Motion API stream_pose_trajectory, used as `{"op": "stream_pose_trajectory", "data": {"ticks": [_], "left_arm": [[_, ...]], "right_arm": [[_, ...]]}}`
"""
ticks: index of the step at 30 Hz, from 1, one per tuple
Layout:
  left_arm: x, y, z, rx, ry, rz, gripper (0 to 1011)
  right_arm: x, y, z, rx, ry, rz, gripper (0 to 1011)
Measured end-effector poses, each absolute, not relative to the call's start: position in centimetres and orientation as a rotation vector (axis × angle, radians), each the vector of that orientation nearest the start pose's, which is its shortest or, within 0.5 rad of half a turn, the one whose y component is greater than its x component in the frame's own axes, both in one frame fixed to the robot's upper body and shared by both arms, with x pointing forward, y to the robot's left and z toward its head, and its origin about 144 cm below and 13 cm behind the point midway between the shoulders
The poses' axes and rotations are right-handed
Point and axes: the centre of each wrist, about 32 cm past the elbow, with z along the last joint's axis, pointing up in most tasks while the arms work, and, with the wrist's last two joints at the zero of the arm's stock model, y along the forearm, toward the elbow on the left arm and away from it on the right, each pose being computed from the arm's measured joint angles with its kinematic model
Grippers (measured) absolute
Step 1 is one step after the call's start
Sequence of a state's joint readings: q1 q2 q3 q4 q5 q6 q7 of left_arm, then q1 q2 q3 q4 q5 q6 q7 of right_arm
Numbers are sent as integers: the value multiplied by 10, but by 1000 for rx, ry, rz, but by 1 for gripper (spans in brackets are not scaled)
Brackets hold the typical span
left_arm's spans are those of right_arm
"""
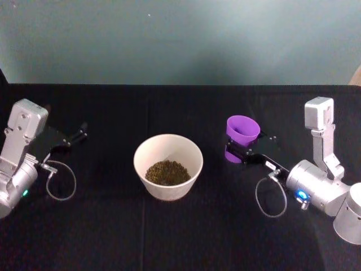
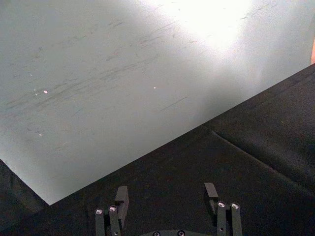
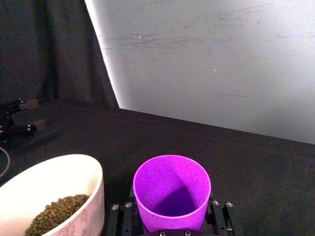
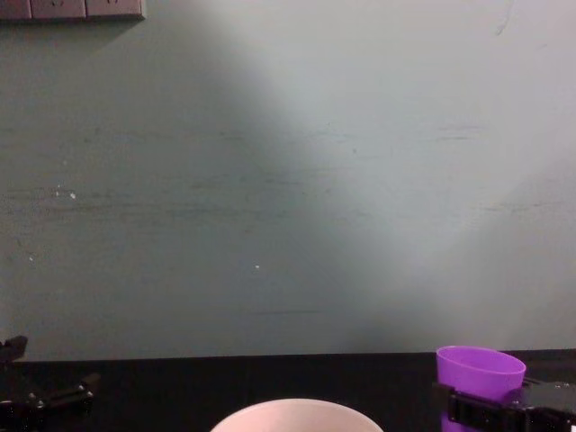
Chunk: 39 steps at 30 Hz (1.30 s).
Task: Pick up the cup and pour the mung beans from the cup into the bowl.
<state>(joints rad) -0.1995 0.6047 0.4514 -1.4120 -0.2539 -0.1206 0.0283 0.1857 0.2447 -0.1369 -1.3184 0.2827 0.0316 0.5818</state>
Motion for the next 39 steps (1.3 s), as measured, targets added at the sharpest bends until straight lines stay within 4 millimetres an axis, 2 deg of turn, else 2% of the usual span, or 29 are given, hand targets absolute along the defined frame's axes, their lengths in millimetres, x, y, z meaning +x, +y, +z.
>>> {"op": "stream_pose_trajectory", "data": {"ticks": [25, 39], "left_arm": [[489, 310, 1140, 304, -285, 1248, 1000], [489, 310, 1140, 305, -285, 1248, 1000]], "right_arm": [[509, -280, 1128, -55, 94, -925, 729], [514, -285, 1094, -20, 15, -865, 729]]}}
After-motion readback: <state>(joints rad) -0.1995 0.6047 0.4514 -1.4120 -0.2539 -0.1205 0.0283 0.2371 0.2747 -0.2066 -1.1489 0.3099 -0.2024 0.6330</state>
